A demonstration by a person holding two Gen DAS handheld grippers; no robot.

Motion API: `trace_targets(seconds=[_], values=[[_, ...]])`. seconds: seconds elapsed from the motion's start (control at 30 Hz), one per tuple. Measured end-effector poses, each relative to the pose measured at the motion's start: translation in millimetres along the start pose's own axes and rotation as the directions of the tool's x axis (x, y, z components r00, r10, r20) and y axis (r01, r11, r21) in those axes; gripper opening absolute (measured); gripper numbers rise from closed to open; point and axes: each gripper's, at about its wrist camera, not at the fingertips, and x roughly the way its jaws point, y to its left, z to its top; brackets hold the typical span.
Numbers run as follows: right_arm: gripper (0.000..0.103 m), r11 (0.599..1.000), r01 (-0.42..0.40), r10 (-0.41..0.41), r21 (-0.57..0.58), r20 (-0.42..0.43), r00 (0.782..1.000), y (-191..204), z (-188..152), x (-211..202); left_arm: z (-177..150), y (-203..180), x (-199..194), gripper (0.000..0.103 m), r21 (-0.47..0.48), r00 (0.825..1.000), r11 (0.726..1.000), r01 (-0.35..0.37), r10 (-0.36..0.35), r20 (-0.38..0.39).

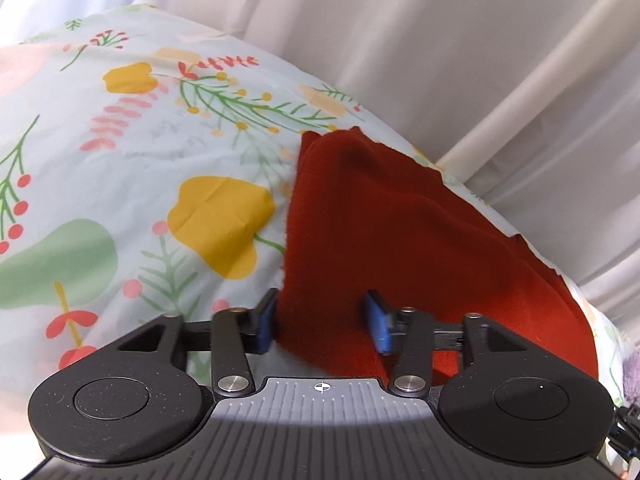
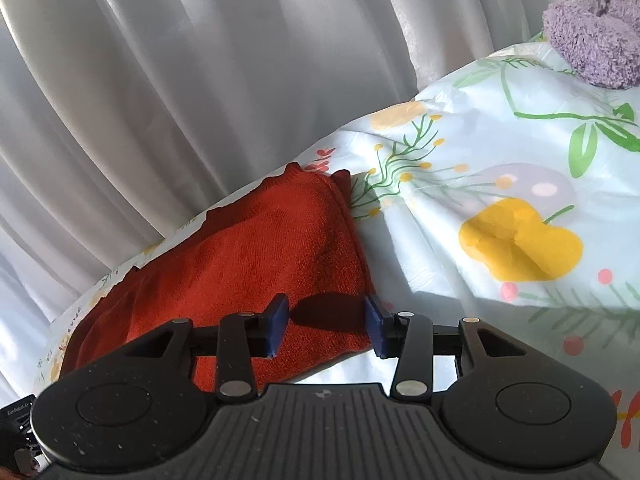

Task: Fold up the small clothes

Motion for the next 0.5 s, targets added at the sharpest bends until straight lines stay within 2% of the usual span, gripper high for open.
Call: trace_targets(seconds=[0.07, 0.17, 0.27, 0.33, 0.37, 0.4, 0.43, 0.47, 0.5], values=[[0.017, 0.998, 0.047, -0.047, -0.034, -0.001, 0.999, 4, 0, 2, 4, 1, -2, 0.023, -0.002, 1.0, 1.0, 0.014, -0.014, 0.013], [0.005, 0.994, 0.089, -0.088, -0.064, 0.019, 0.996, 5, 2, -2, 14, -2, -16, 0.017, 0.026, 0.998, 1.0, 0.003, -0.004, 0.064], [0.004, 0.985, 0.154, -0.152, -0.083, 0.027, 0.988, 6, 4, -3, 19, 1, -18, 0.014, 0.024, 0.997, 1.0, -0.02, 0.018, 0.078], [0.004, 0.983, 0.161, -0.159, -0.091, 0.039, 0.987, 9, 4, -5, 18, 11, -15, 0.014, -0.01, 0.996, 0.998, -0.059, 0.059, 0.068], [0.004, 0.982, 0.159, -0.154, -0.1, 0.051, 0.987, 12, 5, -8, 18, 18, -14, 0.018, -0.034, 0.997, 0.998, -0.05, 0.052, 0.056], [0.005, 0.981, 0.157, -0.15, -0.113, 0.066, 0.987, 17, 5, -10, 18, 25, -15, 0.029, -0.068, 0.999, 0.998, -0.018, 0.021, 0.046], [0.005, 0.981, 0.147, -0.137, -0.129, 0.083, 0.987, 22, 6, -13, 17, 32, -16, 0.034, -0.105, 0.999, 0.994, 0.03, -0.026, 0.041], [0.005, 0.981, 0.129, -0.116, -0.147, 0.099, 0.988, 29, 8, -15, 16, 37, -17, 0.048, -0.133, 0.997, 0.988, 0.074, -0.07, 0.031], [0.005, 0.981, 0.106, -0.089, -0.164, 0.109, 0.99, 36, 9, -16, 16, 40, -16, 0.056, -0.15, 0.994, 0.983, 0.109, -0.107, 0.024]])
